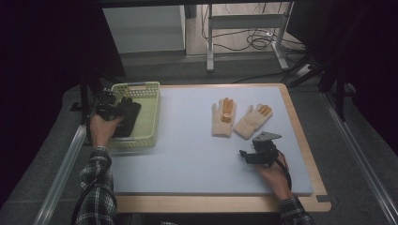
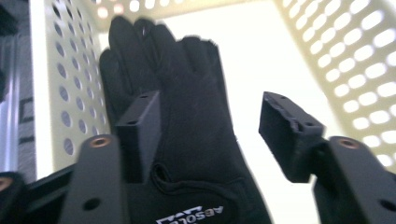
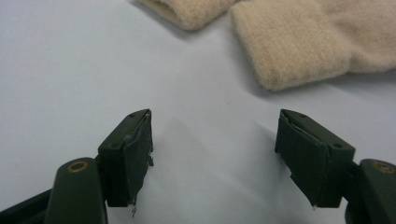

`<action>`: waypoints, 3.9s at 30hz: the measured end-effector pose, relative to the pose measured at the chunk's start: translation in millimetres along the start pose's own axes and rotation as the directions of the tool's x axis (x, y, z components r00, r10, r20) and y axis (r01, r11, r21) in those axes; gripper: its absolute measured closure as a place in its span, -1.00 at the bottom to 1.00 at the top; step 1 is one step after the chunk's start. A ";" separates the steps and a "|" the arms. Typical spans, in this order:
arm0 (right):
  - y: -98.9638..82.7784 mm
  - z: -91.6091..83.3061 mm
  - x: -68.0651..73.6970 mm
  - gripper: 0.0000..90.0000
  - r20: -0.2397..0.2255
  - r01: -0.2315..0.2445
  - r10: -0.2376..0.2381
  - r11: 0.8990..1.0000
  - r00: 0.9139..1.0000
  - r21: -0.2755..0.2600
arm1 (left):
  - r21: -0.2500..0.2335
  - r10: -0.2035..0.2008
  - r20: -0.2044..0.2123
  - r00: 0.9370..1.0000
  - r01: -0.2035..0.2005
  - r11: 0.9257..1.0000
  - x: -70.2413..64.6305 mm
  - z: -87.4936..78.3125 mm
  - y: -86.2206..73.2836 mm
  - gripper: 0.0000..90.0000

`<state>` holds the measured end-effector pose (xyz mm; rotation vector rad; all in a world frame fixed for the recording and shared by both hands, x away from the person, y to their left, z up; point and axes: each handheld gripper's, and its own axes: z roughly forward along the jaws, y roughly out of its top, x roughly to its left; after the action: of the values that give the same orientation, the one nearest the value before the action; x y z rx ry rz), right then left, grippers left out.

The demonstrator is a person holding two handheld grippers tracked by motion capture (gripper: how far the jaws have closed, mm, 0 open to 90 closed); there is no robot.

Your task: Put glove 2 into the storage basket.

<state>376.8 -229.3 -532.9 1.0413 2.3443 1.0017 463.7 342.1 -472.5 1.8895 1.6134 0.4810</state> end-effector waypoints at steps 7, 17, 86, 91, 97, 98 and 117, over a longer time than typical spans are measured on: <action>0.0 -0.1 0.0 -0.40 0.002 0.003 -0.003 1.000 1.000 0.002 | -0.091 0.014 0.099 0.995 -0.006 0.996 -14.7 -23.8 -4.4 -0.52; 0.1 -0.3 0.4 -0.41 0.006 0.003 -0.003 1.000 1.000 0.004 | -0.142 0.095 0.199 0.975 -0.068 0.988 -46.4 -44.5 -18.3 -0.84; 0.3 0.1 -0.2 -0.48 0.017 -0.012 0.012 1.000 1.000 0.007 | -0.072 0.386 0.263 0.884 -0.381 0.922 -188.5 0.8 -151.7 -0.98; 0.5 -0.1 -1.4 -0.47 0.008 -0.017 0.017 1.000 1.000 0.006 | -0.074 0.389 0.260 0.884 -0.383 0.921 -188.7 0.7 -152.0 -0.98; 2.6 -0.7 -7.8 -0.41 0.023 -0.041 0.040 0.999 0.999 0.004 | -0.075 0.389 0.260 0.884 -0.383 0.921 -188.7 0.7 -152.1 -0.98; 2.6 -0.7 -7.8 -0.41 0.023 -0.041 0.040 0.999 0.999 0.004 | -0.075 0.389 0.260 0.884 -0.383 0.921 -188.7 0.7 -152.1 -0.98; 58.2 20.2 -69.3 -0.27 0.131 -0.117 0.118 0.993 0.984 -0.019 | -0.078 0.387 0.260 0.885 -0.380 0.922 -188.8 0.8 -152.3 -0.98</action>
<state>461.8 -245.3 -499.4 1.2156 2.1908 0.9555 312.1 170.0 -551.6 2.1583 1.0538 0.3777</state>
